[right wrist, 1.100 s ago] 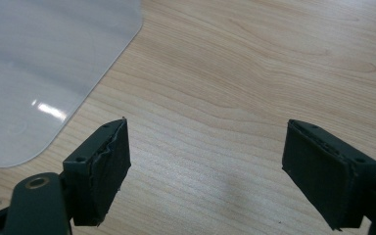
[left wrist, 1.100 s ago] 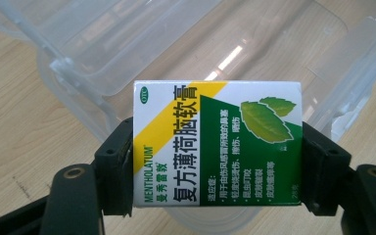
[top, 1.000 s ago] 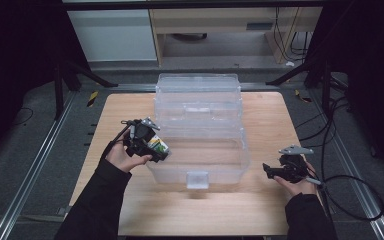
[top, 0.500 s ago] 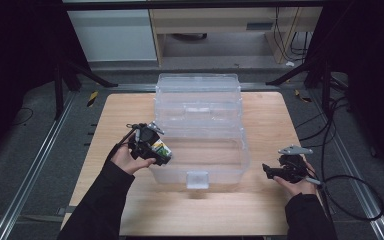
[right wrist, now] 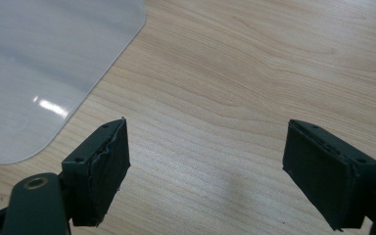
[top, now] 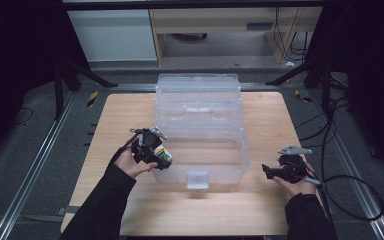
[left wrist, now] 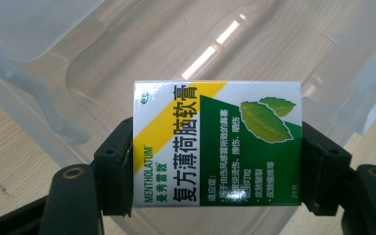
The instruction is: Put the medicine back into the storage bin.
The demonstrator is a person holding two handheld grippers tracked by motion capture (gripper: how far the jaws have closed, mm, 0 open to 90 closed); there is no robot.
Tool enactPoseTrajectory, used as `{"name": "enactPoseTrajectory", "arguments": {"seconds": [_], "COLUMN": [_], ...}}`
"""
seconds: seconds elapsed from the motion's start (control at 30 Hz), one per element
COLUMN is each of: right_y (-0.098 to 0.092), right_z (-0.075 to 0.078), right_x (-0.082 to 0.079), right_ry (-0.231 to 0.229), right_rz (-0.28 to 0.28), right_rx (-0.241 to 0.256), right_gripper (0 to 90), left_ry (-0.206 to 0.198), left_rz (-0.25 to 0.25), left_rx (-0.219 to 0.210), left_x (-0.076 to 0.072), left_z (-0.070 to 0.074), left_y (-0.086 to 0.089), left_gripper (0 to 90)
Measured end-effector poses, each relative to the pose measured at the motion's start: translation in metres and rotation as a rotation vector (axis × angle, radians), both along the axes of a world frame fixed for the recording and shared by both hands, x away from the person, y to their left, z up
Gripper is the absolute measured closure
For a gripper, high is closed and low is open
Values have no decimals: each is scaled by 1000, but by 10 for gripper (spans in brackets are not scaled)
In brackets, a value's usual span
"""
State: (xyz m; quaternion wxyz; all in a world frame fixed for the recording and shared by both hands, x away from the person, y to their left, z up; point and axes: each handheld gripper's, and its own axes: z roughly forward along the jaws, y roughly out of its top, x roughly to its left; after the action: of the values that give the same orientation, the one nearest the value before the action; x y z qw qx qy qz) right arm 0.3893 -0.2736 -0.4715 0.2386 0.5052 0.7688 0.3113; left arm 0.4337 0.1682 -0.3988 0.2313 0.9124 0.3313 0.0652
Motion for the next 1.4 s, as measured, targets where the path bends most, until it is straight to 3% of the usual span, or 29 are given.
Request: {"name": "enactPoseTrajectory", "arguments": {"seconds": [0.8,0.93,1.23,1.4], "right_y": [0,1,0,0], "right_z": [0,0,2,2], "right_x": [-1,0,-1,0], "right_ry": [2,3,-4,-7], "right_rz": [5,8,7,13], "right_rx": [5,4,2,8], "right_gripper": [177,177,178,180], "left_ry": [17,15,-43,-84], "left_rz": [15,20,27,-5], "left_rx": [-9,-30,-71,-103], "left_x": [3,3,-3,-10], "left_z": [-7,-4,9,20], "left_y": [0,2,11,12], "left_gripper": [272,246,257,279]}}
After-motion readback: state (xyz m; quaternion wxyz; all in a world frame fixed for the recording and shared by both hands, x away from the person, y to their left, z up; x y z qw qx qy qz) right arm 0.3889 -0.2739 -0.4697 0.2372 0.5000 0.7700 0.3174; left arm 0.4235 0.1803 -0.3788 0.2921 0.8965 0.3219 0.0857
